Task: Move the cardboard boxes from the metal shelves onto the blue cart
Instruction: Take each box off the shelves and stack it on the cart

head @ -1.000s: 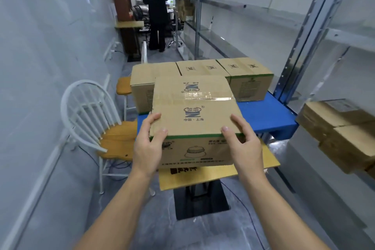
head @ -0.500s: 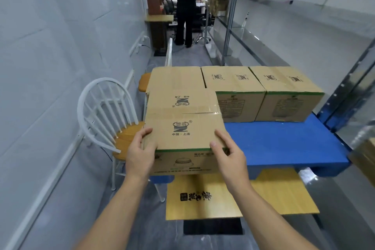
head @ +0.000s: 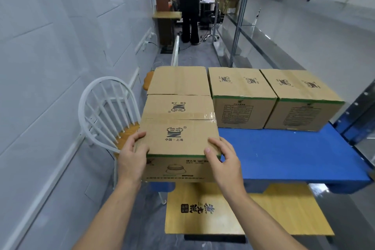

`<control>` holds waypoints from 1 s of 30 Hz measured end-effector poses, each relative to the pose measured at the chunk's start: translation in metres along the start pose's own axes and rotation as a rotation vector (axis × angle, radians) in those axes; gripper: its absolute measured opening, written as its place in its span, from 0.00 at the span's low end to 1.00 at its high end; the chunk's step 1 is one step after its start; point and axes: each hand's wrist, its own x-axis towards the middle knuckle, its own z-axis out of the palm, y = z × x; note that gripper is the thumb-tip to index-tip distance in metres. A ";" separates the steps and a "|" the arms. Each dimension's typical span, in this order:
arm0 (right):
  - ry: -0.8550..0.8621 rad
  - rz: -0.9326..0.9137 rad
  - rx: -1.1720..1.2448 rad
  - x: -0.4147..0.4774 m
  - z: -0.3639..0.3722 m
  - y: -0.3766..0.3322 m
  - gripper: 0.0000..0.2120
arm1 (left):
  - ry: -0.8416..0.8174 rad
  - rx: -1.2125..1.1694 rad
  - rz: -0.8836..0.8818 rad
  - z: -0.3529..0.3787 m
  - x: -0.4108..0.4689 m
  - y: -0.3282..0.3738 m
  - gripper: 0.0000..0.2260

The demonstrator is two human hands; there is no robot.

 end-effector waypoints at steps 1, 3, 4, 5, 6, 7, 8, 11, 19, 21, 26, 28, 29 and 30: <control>0.005 0.000 0.001 0.000 0.001 0.000 0.11 | -0.013 0.003 0.000 0.000 0.001 0.000 0.15; 0.018 -0.004 0.005 0.000 0.004 -0.001 0.11 | -0.042 0.010 0.009 -0.002 0.003 -0.001 0.15; 0.026 -0.003 0.010 0.000 0.005 -0.001 0.11 | -0.055 0.013 0.014 -0.003 0.005 -0.001 0.15; 0.037 -0.001 0.016 0.000 0.006 -0.002 0.11 | -0.070 0.016 0.021 -0.004 0.006 -0.001 0.16; 0.049 -0.002 0.017 0.000 0.008 -0.002 0.11 | -0.085 0.019 0.031 -0.006 0.007 -0.001 0.16; 0.059 -0.004 0.012 -0.001 0.011 -0.002 0.11 | -0.101 0.026 0.042 -0.007 0.007 -0.001 0.16; 0.068 -0.006 0.004 -0.002 0.013 -0.001 0.11 | -0.113 0.038 0.051 -0.009 0.009 -0.002 0.16; 0.097 0.004 0.007 -0.003 0.019 0.000 0.11 | -0.137 0.048 0.060 -0.011 0.013 -0.004 0.15; 0.090 0.055 -0.022 -0.004 0.023 -0.001 0.14 | -0.182 0.119 0.053 -0.015 0.014 0.002 0.16; 0.091 0.062 -0.036 -0.006 0.023 -0.001 0.15 | -0.191 0.127 0.043 -0.016 0.013 0.002 0.15; 0.102 0.058 -0.067 -0.009 0.023 -0.002 0.14 | -0.228 0.203 0.061 -0.020 0.012 0.001 0.16; 0.127 0.063 -0.071 -0.008 0.023 -0.006 0.16 | -0.235 0.230 0.075 -0.022 0.012 0.003 0.16; 0.147 0.066 -0.063 -0.009 0.023 -0.009 0.18 | -0.234 0.238 0.098 -0.022 0.011 0.006 0.17; 0.166 0.065 -0.046 -0.010 0.022 -0.012 0.20 | -0.229 0.244 0.131 -0.023 0.009 0.010 0.18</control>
